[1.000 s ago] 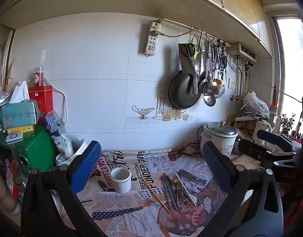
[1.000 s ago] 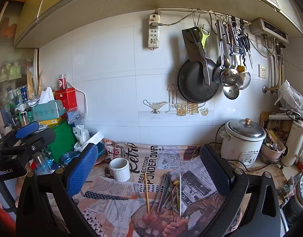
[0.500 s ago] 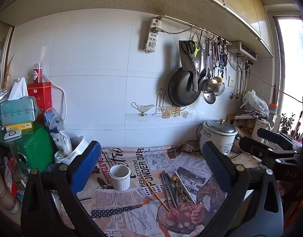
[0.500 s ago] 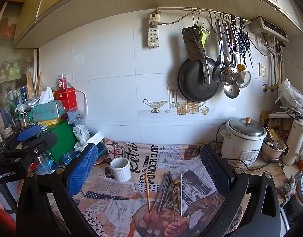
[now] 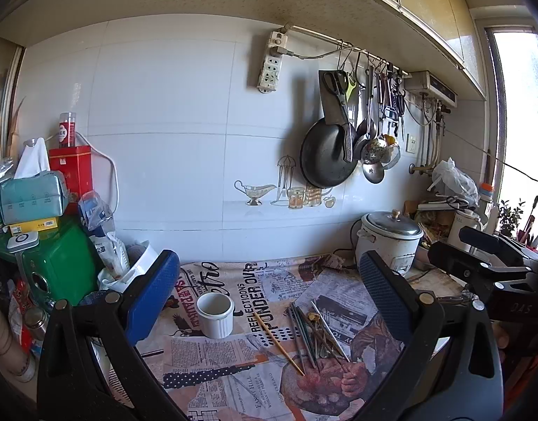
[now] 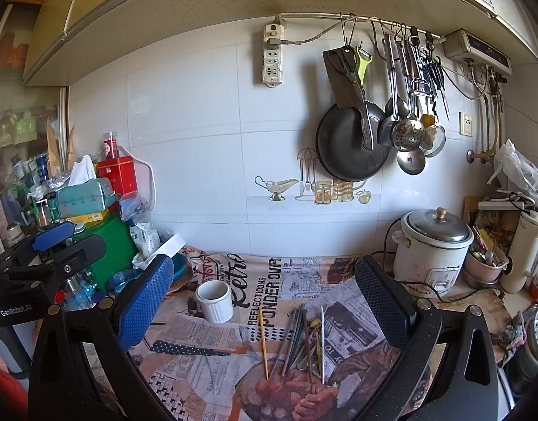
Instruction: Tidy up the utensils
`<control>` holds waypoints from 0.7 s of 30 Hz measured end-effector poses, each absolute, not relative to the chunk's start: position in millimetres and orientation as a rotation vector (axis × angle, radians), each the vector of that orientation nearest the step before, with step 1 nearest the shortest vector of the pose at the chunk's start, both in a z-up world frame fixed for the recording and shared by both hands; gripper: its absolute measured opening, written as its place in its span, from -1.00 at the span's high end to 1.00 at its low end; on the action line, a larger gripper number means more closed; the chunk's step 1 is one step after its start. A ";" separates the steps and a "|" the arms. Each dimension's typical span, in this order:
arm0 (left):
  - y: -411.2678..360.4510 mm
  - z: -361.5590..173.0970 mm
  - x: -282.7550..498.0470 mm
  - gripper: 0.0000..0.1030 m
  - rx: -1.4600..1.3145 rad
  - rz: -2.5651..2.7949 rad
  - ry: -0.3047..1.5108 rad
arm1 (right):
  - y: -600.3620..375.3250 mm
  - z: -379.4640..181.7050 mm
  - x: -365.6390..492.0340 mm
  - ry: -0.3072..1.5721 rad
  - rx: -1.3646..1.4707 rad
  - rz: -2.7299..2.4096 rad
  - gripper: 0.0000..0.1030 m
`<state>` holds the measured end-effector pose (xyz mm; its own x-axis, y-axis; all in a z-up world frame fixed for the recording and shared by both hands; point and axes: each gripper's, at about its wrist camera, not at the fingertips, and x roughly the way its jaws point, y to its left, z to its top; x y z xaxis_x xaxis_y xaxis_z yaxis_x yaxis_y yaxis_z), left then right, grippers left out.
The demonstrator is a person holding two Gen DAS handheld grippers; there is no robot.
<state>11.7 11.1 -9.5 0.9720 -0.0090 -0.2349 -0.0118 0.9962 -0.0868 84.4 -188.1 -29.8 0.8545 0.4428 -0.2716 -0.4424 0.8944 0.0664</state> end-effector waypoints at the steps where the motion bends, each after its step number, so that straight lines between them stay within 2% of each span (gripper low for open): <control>1: 11.3 -9.5 12.3 -1.00 -0.089 0.003 0.239 | -187.8 -29.9 84.4 0.286 0.002 0.466 -1.00; 21: 15.6 -13.0 14.7 -1.00 -0.095 0.007 0.242 | -184.6 -28.8 83.6 0.282 -0.006 0.469 -1.00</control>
